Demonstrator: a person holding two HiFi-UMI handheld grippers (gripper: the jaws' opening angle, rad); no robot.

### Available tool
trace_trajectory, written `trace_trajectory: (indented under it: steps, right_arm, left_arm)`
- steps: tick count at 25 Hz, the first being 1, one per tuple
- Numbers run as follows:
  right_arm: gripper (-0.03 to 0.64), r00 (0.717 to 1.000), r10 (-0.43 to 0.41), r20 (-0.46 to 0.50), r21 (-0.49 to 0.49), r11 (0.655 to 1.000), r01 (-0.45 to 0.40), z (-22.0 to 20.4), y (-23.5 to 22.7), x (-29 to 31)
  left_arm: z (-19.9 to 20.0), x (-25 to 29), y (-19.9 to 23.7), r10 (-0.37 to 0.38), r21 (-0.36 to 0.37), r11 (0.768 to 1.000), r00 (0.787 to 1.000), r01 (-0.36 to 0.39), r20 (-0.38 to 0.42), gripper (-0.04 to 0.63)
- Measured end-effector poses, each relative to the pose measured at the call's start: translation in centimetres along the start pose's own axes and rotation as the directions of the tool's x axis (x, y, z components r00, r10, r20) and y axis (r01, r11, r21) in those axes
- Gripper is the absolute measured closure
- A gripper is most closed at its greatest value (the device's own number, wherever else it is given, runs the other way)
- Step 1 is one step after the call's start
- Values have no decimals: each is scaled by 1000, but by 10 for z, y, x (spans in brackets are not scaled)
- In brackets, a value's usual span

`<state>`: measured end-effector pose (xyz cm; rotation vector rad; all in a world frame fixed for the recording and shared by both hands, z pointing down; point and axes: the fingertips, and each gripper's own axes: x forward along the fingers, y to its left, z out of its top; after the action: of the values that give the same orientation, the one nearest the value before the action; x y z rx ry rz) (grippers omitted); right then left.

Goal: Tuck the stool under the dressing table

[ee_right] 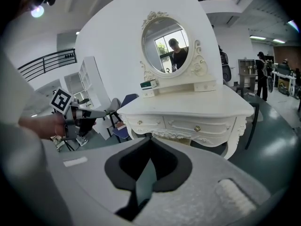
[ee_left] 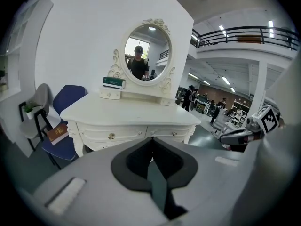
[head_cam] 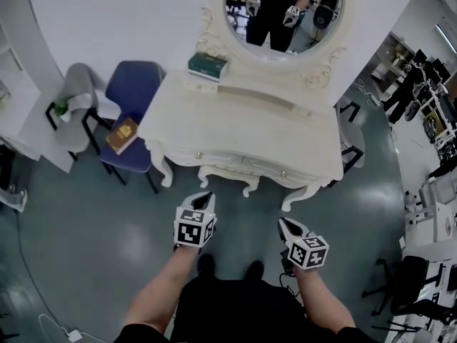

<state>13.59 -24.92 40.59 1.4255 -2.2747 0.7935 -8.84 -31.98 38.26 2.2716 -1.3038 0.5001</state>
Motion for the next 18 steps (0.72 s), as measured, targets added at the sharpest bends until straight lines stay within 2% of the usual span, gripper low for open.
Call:
trace_trajectory:
  steps: [4, 8, 13, 18]
  right_arm:
    - [614, 1000, -19, -4, -3, 1000, 19, -11, -50, -27]
    - [615, 999, -25, 27, 22, 999, 24, -15, -99, -60]
    - [614, 998, -15, 69, 29, 999, 13, -5, -150, -78]
    - [614, 991, 11, 133, 8, 1000, -12, 22, -166, -89]
  left_arm:
    - [1, 7, -23, 59, -48, 997, 998, -59, 0, 580]
    - [-2, 12, -65, 96, -73, 993, 995, -97, -13, 580]
    - [8, 19, -118, 107, -44, 993, 994, -108, -5, 580]
    - [29, 13, -159, 88, -2, 996, 996, -88, 8, 580]
